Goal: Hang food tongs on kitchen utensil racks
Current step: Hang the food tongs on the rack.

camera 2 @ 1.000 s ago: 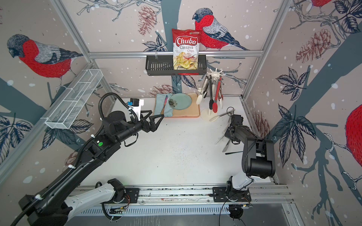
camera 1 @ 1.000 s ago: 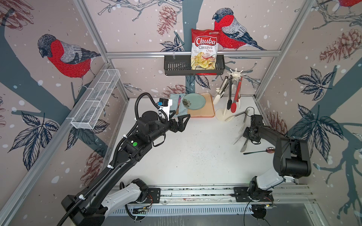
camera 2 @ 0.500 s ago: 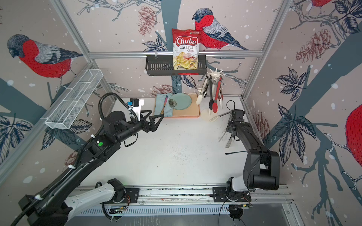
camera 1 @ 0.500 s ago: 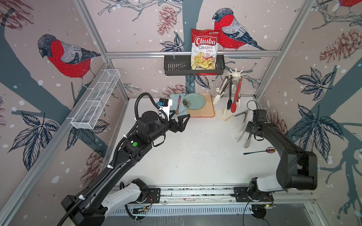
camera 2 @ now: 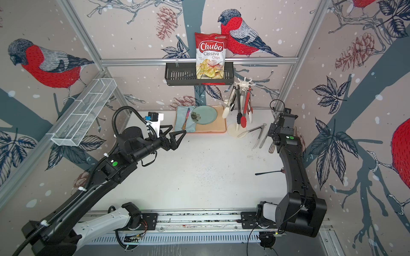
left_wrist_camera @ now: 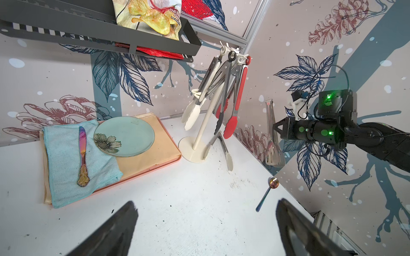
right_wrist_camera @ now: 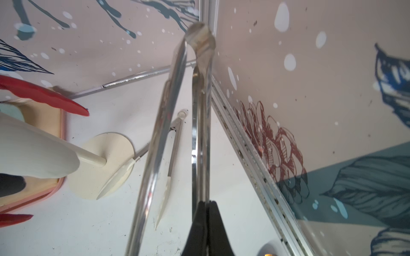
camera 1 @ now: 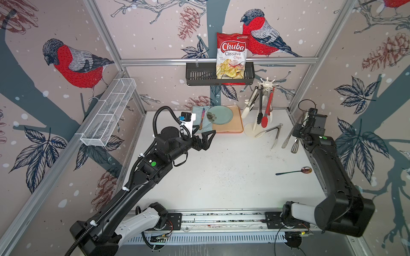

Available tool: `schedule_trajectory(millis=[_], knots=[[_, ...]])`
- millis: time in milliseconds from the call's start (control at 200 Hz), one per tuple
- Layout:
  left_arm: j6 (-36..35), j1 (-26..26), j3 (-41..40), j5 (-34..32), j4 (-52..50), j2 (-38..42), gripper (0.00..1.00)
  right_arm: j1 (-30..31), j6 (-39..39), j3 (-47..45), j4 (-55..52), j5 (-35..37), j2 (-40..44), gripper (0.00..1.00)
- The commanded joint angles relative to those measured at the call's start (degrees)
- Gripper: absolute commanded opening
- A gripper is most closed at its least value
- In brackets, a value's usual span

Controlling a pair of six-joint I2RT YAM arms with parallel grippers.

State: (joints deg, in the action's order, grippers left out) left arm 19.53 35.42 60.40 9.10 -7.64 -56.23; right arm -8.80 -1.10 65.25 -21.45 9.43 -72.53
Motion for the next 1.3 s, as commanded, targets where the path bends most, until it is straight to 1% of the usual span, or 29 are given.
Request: schedule_trajectory(millis=[0,145,230,265,420,495,630,710,890,1136,1296], knots=[[0.47,-0.10,-1.37,1.92,3.28,0.65,0.96,-0.83,8.00,-1.01,10.37,-8.45,1.45,0.00],[0.22,-0.11,-2.88,3.97,3.96,1.00,0.96,-2.69,12.33,-3.95,20.78,-16.87,2.39,0.00],[-0.32,-0.09,-2.75,5.48,3.60,0.36,0.96,-4.02,14.37,-1.79,21.56,-22.23,0.90,0.00],[-0.45,-0.10,-2.70,5.74,3.39,0.01,0.96,-4.16,15.34,-0.48,21.45,-23.54,-1.38,0.00],[0.55,-0.09,-2.92,4.74,4.71,-0.89,0.96,-6.16,17.60,3.45,24.40,-32.05,-5.69,0.00],[1.54,-0.09,-2.92,4.34,5.47,-1.53,0.96,-6.18,19.60,5.75,24.53,-36.37,-7.95,0.00],[1.70,-0.09,-2.68,4.23,5.70,-3.11,0.96,-6.14,19.83,7.05,29.37,-40.43,-10.60,0.00],[1.31,-0.09,-2.01,3.93,5.35,-3.77,0.96,-6.02,20.25,7.90,31.00,-44.32,-12.49,0.00],[0.71,-0.09,-1.88,3.29,4.96,-4.32,0.96,-4.92,20.57,9.67,32.95,-47.30,-15.78,0.00],[-0.02,-0.09,-1.53,3.29,3.83,-4.83,0.96,-4.74,20.27,11.12,36.07,-50.35,-18.09,0.00],[-0.12,-0.09,-1.13,3.38,3.51,-5.42,0.96,-4.74,19.42,12.23,38.12,-53.63,-19.51,0.00]])
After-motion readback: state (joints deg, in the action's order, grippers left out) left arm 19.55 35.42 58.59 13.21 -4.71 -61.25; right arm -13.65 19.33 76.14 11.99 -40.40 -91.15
